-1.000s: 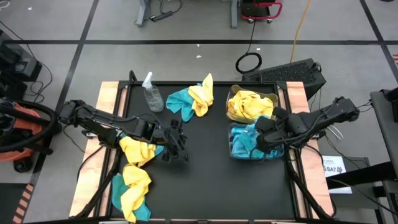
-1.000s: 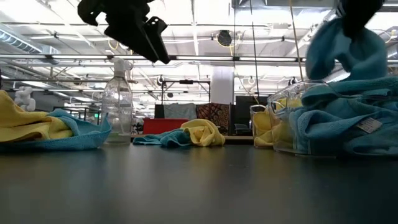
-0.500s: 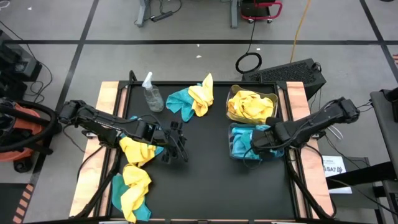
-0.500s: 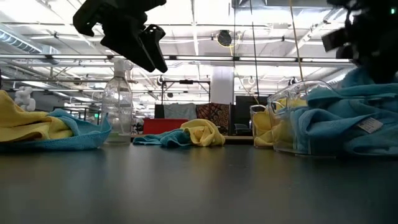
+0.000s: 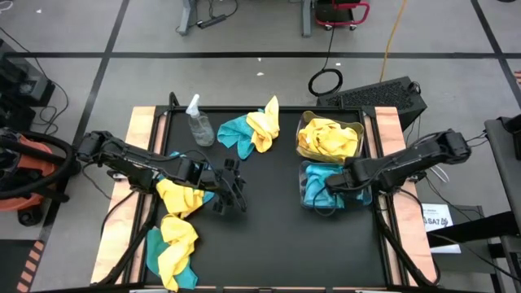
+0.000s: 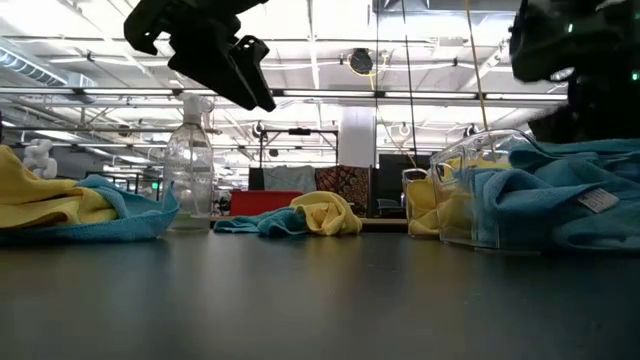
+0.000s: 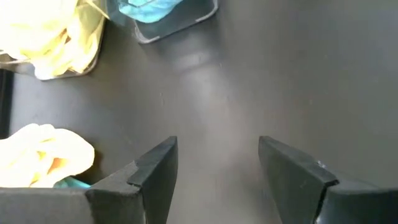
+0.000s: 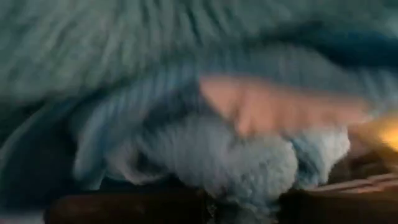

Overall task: Sort microfiber towel by color & place in baskets
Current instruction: Put the blue microfiber towel into the bottom transparent bin

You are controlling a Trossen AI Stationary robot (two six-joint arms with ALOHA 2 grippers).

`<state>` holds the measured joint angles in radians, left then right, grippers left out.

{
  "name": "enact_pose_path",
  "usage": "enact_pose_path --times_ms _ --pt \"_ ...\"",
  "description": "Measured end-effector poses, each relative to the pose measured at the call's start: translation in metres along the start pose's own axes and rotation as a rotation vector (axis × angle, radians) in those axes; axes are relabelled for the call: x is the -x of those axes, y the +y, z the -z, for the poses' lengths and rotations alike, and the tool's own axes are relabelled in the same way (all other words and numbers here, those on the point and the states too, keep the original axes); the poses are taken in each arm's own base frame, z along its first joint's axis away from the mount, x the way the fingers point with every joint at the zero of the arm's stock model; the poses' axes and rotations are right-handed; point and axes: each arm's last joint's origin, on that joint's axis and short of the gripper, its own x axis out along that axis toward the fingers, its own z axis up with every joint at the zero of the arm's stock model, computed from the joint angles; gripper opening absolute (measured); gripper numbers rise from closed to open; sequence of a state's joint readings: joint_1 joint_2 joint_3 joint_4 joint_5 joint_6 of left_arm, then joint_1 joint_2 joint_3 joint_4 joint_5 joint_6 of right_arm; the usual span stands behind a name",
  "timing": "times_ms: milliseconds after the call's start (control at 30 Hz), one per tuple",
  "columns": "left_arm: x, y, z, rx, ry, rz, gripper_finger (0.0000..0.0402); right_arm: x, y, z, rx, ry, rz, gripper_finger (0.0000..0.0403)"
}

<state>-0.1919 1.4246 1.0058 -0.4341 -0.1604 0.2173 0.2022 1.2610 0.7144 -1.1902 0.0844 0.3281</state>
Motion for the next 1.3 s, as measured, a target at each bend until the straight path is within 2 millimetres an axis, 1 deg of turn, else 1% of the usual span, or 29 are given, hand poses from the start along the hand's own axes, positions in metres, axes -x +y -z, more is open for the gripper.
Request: enact_pose_path --times_ms 100,400,633,733,867,1000,1167,1300 --pt "0.0 0.0 -0.001 -0.005 -0.009 -0.002 0.0228 -0.014 -0.001 -0.004 -0.022 0.029 -0.045 0.0017" --pt "0.0 0.001 -0.001 -0.021 -0.007 -0.003 0.0228 -0.03 -0.003 -0.018 -0.06 0.129 -0.081 0.002" --pt "0.0 0.001 0.0 -0.014 -0.003 -0.002 0.0228 -0.033 -0.004 -0.021 -0.053 0.148 -0.118 0.0022" --pt "0.0 0.001 0.0 -0.014 -0.004 -0.002 0.0228 -0.032 -0.005 -0.02 -0.058 0.141 -0.119 0.0031" --pt "0.0 0.001 0.0 -0.014 0.001 -0.001 0.0228 -0.022 -0.006 -0.021 -0.086 0.156 -0.107 0.0071" --pt "0.0 0.0 0.0 -0.014 0.002 -0.001 0.0228 -0.004 -0.007 -0.023 -0.113 0.168 -0.101 0.0134" --pt "0.0 0.0 0.0 -0.012 0.003 -0.001 0.0228 0.028 -0.008 -0.03 -0.126 0.096 -0.127 0.0209" --pt "0.0 0.0 0.001 0.0 0.013 0.001 0.0228 0.059 -0.01 -0.034 -0.127 -0.01 -0.159 0.0248"
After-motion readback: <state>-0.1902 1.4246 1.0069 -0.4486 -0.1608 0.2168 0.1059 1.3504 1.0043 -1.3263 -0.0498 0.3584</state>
